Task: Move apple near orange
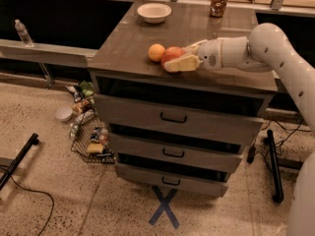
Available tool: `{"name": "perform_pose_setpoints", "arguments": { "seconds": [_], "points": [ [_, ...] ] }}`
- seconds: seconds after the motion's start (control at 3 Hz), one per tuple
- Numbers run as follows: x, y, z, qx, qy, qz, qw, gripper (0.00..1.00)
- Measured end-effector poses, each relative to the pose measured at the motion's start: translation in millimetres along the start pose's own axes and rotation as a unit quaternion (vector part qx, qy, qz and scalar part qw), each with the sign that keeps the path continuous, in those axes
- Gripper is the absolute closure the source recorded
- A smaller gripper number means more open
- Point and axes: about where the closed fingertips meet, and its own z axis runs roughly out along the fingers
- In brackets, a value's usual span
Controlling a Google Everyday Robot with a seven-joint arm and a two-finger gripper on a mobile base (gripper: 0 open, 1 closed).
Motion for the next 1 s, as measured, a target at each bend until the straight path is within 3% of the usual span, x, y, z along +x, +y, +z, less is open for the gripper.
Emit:
{"name": "perform_pose_setpoints", "arguments": {
  "seconds": [0.33, 0.67, 1.0],
  "points": [
    [-1.3, 1.2, 5.0, 0.002, -0.004, -0.003, 1.0000, 0.53],
    [-8.2, -6.0, 15.0, 0.024, -0.018, -0.008, 0.9995, 0.31],
    [-15.0, -21.2, 18.4, 0.067, -0.030, -0.015, 0.9972, 0.01]
  ]
}}
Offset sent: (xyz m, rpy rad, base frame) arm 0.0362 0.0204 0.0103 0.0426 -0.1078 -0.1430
